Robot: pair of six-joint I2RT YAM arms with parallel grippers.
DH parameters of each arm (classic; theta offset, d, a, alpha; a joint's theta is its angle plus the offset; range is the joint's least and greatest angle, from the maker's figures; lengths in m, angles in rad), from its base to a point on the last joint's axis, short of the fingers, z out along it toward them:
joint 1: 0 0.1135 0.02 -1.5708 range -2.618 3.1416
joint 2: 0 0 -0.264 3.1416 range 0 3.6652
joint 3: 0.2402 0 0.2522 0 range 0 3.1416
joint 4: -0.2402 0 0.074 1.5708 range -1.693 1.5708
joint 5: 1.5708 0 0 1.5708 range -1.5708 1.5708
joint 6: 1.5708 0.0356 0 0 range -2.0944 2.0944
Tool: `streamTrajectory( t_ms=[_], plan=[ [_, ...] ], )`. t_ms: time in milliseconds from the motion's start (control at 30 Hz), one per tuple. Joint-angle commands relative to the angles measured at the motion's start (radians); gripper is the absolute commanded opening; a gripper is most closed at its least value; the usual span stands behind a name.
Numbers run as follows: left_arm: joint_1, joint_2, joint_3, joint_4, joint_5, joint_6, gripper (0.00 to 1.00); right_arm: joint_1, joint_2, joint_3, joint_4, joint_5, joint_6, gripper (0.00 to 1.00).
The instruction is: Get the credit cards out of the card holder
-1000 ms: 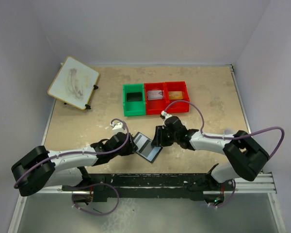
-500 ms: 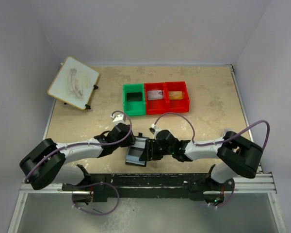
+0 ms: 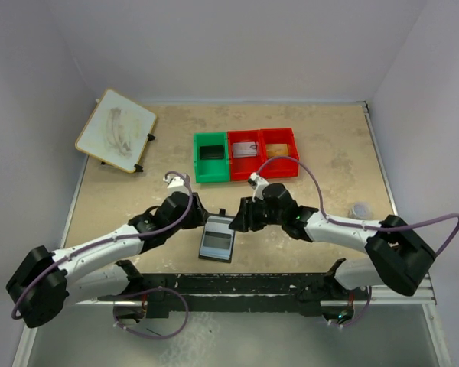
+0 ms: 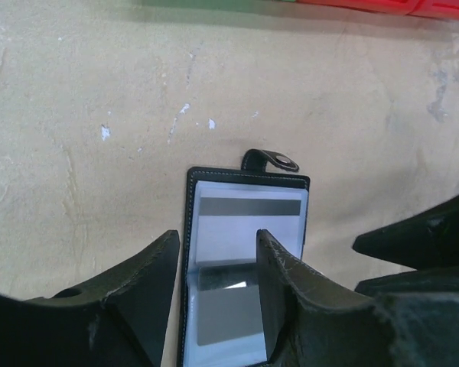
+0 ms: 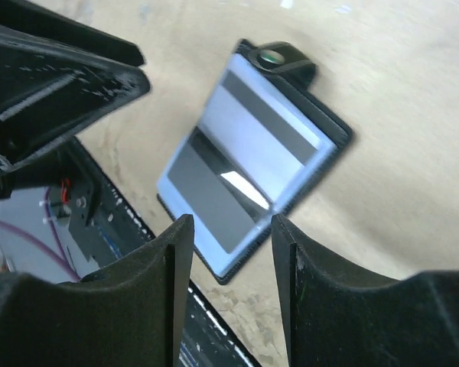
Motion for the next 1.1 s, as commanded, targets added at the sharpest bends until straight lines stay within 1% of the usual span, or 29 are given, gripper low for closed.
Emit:
streamTrajectory(
  t_ms=[0,67,133,200,267,333,433,533,700,967,1067],
  plan=[
    [0.003,-0.076,-0.033,-0.008,0.14,-0.016,0.43,0.002,0.07,0.115,0.051,-0.183,-0.206,0.46],
    [0.002,-0.102,-0.063,0.013,0.227,-0.022,0.43,0.002,0.12,0.141,0.073,-0.231,-0.228,0.45],
    [-0.006,-0.124,-0.074,-0.007,0.286,-0.017,0.41,0.002,0.157,0.154,0.088,-0.247,-0.239,0.45],
    [-0.02,-0.139,-0.07,-0.055,0.289,-0.004,0.38,-0.004,0.189,0.159,0.09,-0.248,-0.249,0.45],
    [-0.04,-0.148,-0.063,-0.089,0.298,0.003,0.37,-0.018,0.227,0.163,0.1,-0.283,-0.262,0.45],
    [-0.062,-0.147,-0.047,-0.098,0.318,0.007,0.35,-0.024,0.272,0.181,0.092,-0.334,-0.288,0.45],
    [-0.103,-0.131,-0.029,-0.086,0.347,0.007,0.33,-0.026,0.327,0.191,0.105,-0.359,-0.299,0.45],
    [-0.128,-0.11,-0.02,-0.084,0.352,0.009,0.31,-0.031,0.346,0.19,0.116,-0.363,-0.305,0.45],
    [-0.139,-0.075,-0.049,-0.065,0.362,0.013,0.3,-0.037,0.365,0.183,0.126,-0.382,-0.314,0.45],
    [-0.145,0.002,-0.093,0.03,0.293,0.001,0.27,-0.05,0.401,0.178,0.148,-0.42,-0.311,0.45],
    [-0.147,0.022,-0.107,0.027,0.27,-0.009,0.25,-0.065,0.404,0.173,0.146,-0.414,-0.305,0.44]
  ],
)
